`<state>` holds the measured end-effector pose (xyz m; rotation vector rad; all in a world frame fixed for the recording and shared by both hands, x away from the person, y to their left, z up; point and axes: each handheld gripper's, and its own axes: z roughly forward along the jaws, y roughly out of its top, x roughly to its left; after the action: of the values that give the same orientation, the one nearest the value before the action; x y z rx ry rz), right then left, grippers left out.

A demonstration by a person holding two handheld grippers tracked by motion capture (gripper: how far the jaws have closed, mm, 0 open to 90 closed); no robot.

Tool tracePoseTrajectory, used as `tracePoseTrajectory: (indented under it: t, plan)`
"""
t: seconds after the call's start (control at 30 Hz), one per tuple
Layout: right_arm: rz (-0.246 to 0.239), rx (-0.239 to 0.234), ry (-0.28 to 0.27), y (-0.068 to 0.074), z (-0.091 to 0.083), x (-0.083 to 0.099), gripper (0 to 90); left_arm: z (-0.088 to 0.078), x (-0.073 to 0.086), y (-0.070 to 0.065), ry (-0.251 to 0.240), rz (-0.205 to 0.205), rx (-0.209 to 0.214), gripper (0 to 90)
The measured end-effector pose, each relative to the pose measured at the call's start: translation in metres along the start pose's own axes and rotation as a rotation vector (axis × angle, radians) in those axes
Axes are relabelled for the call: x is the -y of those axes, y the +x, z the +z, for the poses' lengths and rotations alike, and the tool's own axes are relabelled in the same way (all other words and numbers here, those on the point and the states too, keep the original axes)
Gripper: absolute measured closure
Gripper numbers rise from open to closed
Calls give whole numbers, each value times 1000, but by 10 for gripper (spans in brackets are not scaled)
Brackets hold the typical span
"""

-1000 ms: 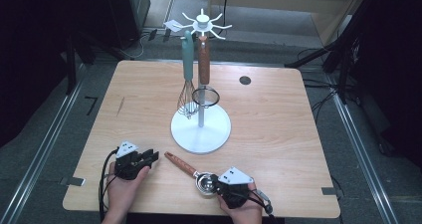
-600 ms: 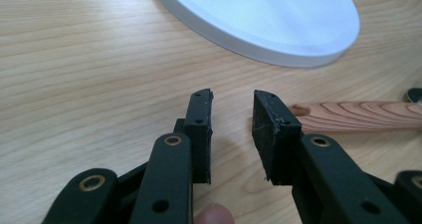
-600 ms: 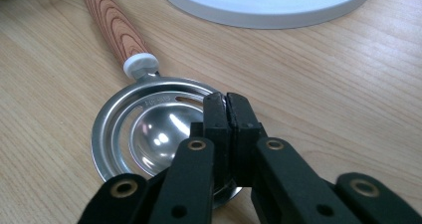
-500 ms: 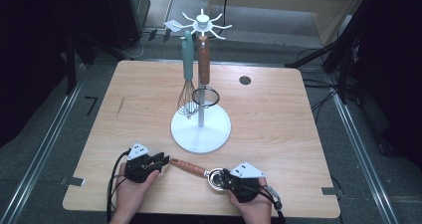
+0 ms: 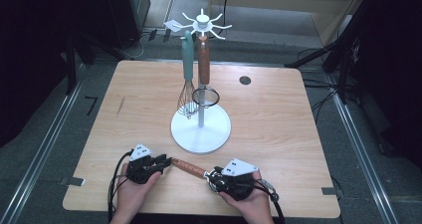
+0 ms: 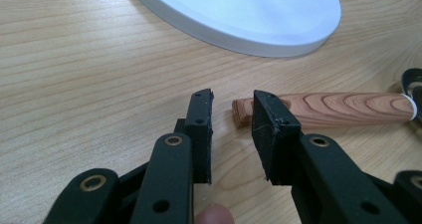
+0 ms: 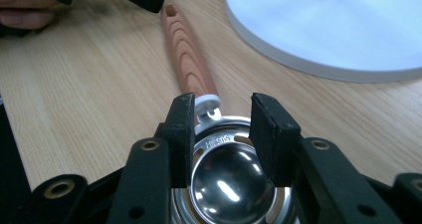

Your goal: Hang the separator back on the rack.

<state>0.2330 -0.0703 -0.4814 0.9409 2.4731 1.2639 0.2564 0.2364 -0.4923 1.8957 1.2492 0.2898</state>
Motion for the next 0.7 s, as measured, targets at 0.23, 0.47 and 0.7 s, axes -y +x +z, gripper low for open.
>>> tracePoseTrajectory:
  t: [0.23, 0.47, 0.7]
  plan:
    - [-16, 3, 9, 2, 1, -6, 775, 1, -6, 7, -27, -40, -21, 781]
    - [3, 9, 18, 2, 2, -6, 792, 13, -15, 9, 3, -33, -26, 848]
    - [14, -17, 10, -1, 2, -8, 724, 14, -12, 4, 43, -7, 1, 889]
